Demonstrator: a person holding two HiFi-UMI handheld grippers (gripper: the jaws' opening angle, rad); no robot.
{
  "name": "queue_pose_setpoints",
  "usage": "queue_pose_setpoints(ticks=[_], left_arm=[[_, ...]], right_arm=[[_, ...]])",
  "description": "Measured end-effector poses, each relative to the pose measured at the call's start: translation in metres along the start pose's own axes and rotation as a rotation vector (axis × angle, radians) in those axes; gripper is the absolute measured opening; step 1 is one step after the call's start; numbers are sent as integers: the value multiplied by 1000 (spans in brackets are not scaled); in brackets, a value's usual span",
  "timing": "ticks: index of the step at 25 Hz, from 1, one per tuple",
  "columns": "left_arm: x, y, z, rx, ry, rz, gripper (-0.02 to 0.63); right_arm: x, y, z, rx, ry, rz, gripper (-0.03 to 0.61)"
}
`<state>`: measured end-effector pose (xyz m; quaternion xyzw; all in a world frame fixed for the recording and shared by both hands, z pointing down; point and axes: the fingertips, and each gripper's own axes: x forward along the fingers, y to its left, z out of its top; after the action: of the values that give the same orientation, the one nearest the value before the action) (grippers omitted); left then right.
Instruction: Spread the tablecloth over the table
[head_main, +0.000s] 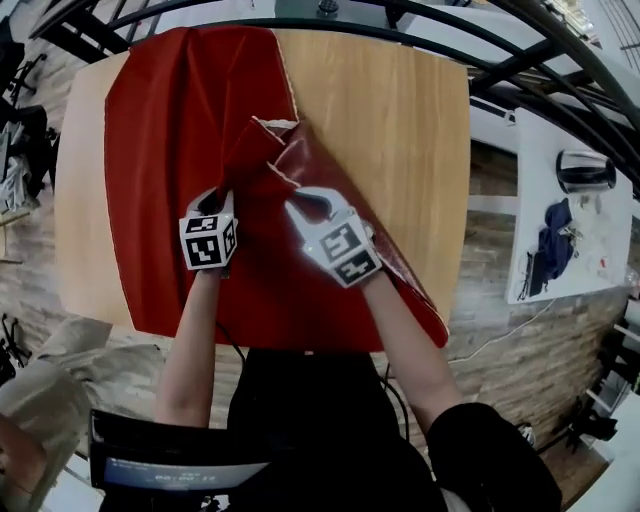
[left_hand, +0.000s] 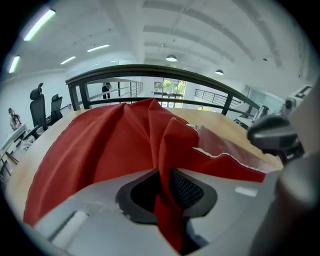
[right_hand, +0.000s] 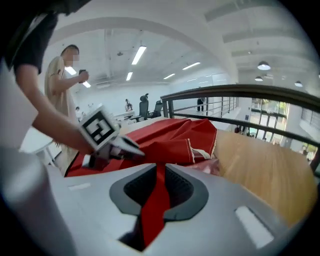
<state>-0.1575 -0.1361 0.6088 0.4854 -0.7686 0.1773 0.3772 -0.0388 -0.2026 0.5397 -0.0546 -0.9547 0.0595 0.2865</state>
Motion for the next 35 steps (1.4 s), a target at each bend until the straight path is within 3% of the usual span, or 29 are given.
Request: queue_pose_setpoints(ticks=[3,5,7,9,10,11,12,16,23,24,26,29,32,35], left_arm=[[-11,7,-16,-45,23,-12,103],[-19,8,-28,-58,24,-33,72],[-29,8,-35,-44,13,-50,64],[-36,7,-39,-18,3,-70,64],[-38,5,-41,-2,0,-82,53],[-39,3,-42,14,-6,-91,43],[-42,3,-42,24,-17,-96,40],[-59,10,-42,3,-76,-91,41],[-81,30,-45,-32,-150,-63,64],[-82,28,-42,-34,-168,-57,63],[-81,22,-35,-24,-198,-43,58],[-75,16,-25,53,-234,-15,58],[-66,7,-5,230,-280,4,60],[-49,3,11,364,-273,3,79]], right_arm=[[52,-30,24,81,-2,-71,69],[83,-51,32,77,29,-114,148],[110,-61,34,50,88,-97,232],[129,-60,34,3,147,-54,249],[135,-56,36,-26,154,-36,241],[141,-50,41,-57,144,-19,152],[147,-41,47,-92,127,-2,11],[177,3,82,-229,75,41,9],[224,106,174,-407,-151,138,9],[225,113,176,-407,-153,168,21],[222,118,168,-387,-124,225,158],[200,95,156,-339,-120,196,160],[170,41,156,-173,-160,121,114],[164,-9,137,-32,-107,97,115]])
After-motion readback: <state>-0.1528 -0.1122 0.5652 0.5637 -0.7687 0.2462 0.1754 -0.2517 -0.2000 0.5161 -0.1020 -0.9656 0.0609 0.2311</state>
